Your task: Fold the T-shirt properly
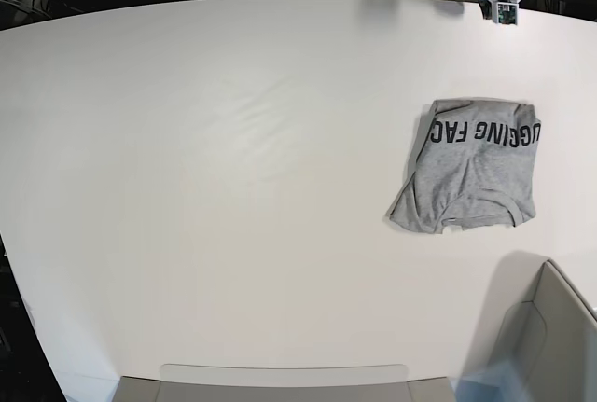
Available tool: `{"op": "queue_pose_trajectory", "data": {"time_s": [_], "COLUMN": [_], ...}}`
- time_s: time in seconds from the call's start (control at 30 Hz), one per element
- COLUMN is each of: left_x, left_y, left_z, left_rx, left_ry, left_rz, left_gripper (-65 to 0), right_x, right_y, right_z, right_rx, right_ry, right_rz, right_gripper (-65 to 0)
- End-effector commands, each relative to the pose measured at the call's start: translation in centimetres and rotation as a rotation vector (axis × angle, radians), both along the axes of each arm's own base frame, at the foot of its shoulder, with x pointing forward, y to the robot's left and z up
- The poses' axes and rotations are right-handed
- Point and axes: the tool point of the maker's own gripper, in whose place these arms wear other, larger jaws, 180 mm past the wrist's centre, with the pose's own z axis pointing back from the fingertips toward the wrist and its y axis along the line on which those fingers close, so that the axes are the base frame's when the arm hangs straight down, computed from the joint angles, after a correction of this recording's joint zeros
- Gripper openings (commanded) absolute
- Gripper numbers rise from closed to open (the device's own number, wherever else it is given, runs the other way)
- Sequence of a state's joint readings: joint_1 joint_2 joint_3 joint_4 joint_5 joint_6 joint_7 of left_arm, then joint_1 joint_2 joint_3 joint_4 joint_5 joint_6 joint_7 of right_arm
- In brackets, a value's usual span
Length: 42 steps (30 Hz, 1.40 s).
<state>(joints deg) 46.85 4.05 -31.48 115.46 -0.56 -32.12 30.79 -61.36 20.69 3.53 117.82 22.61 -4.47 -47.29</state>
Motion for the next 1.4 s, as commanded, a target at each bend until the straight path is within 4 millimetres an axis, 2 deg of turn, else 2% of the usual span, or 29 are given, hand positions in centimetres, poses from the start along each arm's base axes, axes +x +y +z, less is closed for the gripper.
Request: {"op": "queue_pose_trajectory", "data": {"time_s": [0.0, 0.1, 0.17, 0.3, 0.37, 0.47, 0.57, 0.63, 0.7, 0.77, 0.9, 1.07, 1.17, 1.37], "left_x": [-0.4, -2.1, -3.5, -6.2, -7.5, -9.9, -12.0, -13.2, -15.1, -16.8, -18.0, -19.6, -20.8, -21.1], "left_y": [-0.2, 0.1, 0.9, 1.3, 0.9, -0.9, -2.1, -3.2, -2.9, -3.4, -5.7, -7.6, -9.9, -9.9], "left_z": [0.6, 0.4, 0.1, -1.7, -3.1, -5.6, -7.0, -8.3, -9.5, -11.1, -14.4, -17.7, -19.7, -23.0], "left_rx": [-0.006, -0.019, -0.013, -0.041, -0.075, -0.153, -0.206, -0.248, -0.230, -0.226, -0.268, -0.278, -0.335, -0.409], "left_ry": [-0.013, 0.024, 0.053, 0.123, 0.161, 0.223, 0.233, 0.234, 0.262, 0.315, 0.371, 0.409, 0.469, 0.564], "left_rz": [-0.008, 0.004, 0.031, 0.078, 0.100, 0.113, 0.127, 0.148, 0.195, 0.195, 0.184, 0.209, 0.232, 0.244], "left_gripper": [-65.0, -65.0, -65.0, -65.0, -65.0, -65.0, -65.0, -65.0, -65.0, -65.0, -65.0, -65.0, -65.0, -65.0], "right_x": [-0.4, -1.9, -2.3, -3.2, -3.6, -4.3, -5.3, -5.7, -6.7, -7.6, -8.5, -8.9, -9.3, -10.4], "right_y": [-0.5, -0.9, -1.1, -1.3, -1.6, -1.9, -2.4, -2.6, -3.1, -3.9, -6.1, -7.5, -8.8, -11.9], "right_z": [0.5, 0.7, 0.6, 0.2, -0.2, -0.6, -1.4, -2.3, -3.5, -4.8, -7.4, -10.0, -11.6, -14.8], "right_rx": [-0.008, -0.016, -0.023, -0.028, -0.035, -0.044, -0.056, -0.042, -0.028, -0.034, -0.115, -0.169, -0.196, -0.256], "right_ry": [-0.011, 0.018, 0.030, 0.055, 0.071, 0.092, 0.124, 0.120, 0.134, 0.154, 0.180, 0.196, 0.209, 0.256], "right_rz": [0.008, 0.005, 0.008, 0.008, 0.005, 0.004, 0.002, 0.018, 0.034, 0.038, 0.065, 0.058, 0.034, -0.027], "right_gripper": [-65.0, -65.0, -65.0, -65.0, -65.0, -65.0, -65.0, -65.0, -65.0, -65.0, -65.0, -65.0, -65.0, -65.0]}}
